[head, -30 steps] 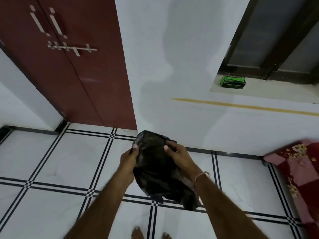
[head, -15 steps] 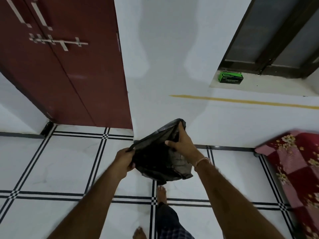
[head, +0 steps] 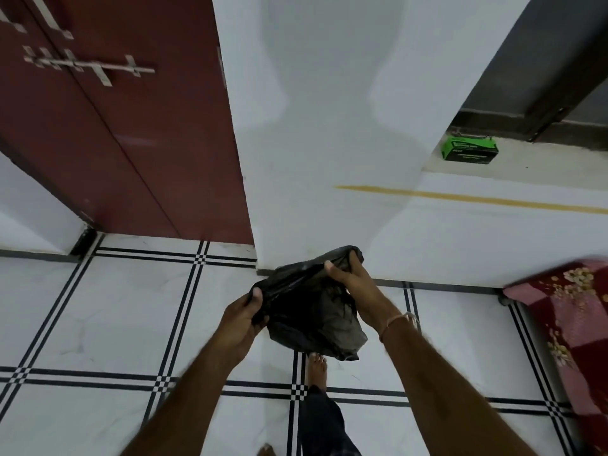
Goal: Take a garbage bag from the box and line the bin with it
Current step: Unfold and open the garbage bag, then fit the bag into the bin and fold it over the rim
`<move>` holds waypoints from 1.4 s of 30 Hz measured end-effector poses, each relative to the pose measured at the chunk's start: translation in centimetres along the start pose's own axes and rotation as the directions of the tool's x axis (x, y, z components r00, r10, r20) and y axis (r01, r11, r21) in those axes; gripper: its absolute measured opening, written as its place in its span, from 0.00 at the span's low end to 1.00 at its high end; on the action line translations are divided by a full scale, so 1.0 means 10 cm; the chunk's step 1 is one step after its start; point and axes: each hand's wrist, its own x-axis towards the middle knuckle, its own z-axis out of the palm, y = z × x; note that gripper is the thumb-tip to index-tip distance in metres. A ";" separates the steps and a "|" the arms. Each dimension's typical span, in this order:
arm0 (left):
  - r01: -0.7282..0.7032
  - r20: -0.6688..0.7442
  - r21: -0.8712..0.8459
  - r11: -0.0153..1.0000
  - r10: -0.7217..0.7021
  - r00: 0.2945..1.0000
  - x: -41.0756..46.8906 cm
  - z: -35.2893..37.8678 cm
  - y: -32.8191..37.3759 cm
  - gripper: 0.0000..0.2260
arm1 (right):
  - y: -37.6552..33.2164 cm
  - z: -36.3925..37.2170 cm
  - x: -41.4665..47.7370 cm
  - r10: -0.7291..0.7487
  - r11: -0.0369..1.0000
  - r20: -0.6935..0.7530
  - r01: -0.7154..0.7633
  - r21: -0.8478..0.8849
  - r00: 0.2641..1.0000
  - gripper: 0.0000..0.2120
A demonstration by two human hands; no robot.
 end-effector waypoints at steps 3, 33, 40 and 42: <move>0.049 -0.122 -0.305 0.951 -0.090 0.988 0.34 0.11 -0.10 0.23 | 0.11 -0.10 0.23 0.070 0.980 0.063 -0.057 -0.189 0.996 0.34; 0.736 -0.154 -0.035 0.676 -0.731 0.665 1.64 0.65 -2.83 0.16 | 2.29 -1.71 1.02 0.606 0.721 -0.333 -0.321 0.614 0.723 0.16; 0.284 -0.247 -0.353 0.892 -0.381 0.891 1.99 0.38 -2.44 0.16 | 2.04 -1.67 1.07 0.328 0.844 -0.301 -0.134 0.520 0.895 0.26; 0.204 -0.263 -0.364 0.909 -0.311 0.913 2.15 0.30 -2.25 0.17 | 1.99 -1.62 1.19 0.273 0.867 -0.291 -0.104 0.487 0.917 0.31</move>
